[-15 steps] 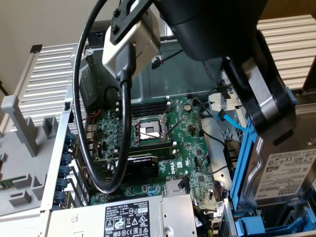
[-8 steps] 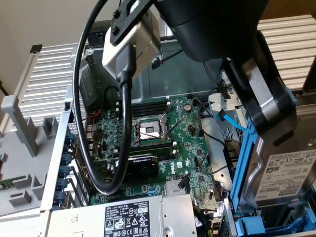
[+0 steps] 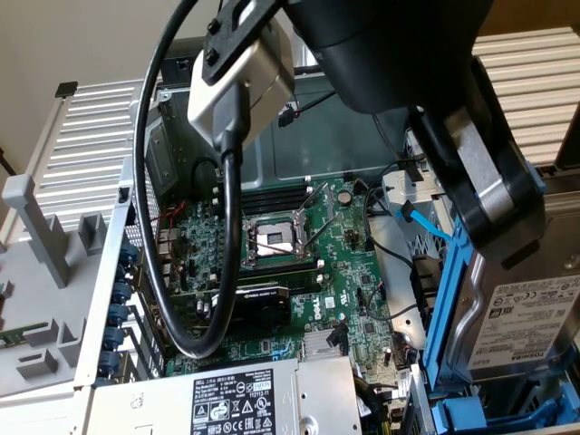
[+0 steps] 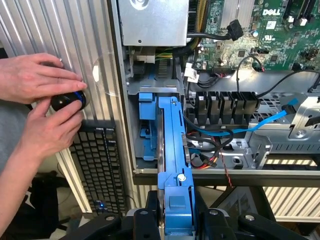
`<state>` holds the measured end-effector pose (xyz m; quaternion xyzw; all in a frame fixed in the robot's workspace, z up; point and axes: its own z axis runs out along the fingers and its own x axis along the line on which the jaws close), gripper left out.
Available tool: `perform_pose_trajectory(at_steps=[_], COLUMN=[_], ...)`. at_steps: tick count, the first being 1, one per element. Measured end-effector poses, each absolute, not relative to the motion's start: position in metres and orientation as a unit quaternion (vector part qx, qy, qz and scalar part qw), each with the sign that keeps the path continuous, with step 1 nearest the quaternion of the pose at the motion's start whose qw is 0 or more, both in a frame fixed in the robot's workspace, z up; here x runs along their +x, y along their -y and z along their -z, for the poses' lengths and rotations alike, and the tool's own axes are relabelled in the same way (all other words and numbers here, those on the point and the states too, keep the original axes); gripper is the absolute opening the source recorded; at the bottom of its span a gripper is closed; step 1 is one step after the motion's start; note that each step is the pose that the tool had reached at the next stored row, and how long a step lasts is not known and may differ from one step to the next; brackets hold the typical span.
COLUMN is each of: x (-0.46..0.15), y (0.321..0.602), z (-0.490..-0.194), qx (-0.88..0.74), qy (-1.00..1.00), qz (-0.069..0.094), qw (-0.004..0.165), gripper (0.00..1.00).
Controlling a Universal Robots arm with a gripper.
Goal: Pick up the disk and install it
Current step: 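Insert the disk into the insertion slot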
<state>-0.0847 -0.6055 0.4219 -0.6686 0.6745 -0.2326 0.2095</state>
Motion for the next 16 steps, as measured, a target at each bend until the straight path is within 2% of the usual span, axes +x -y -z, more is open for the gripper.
perform_pose_trajectory(at_steps=[16], x=[-0.0847], y=[0.6048], z=[-0.421], qx=[-0.669], qy=[-0.674], qz=[0.233], qw=[0.21], gripper=[0.37])
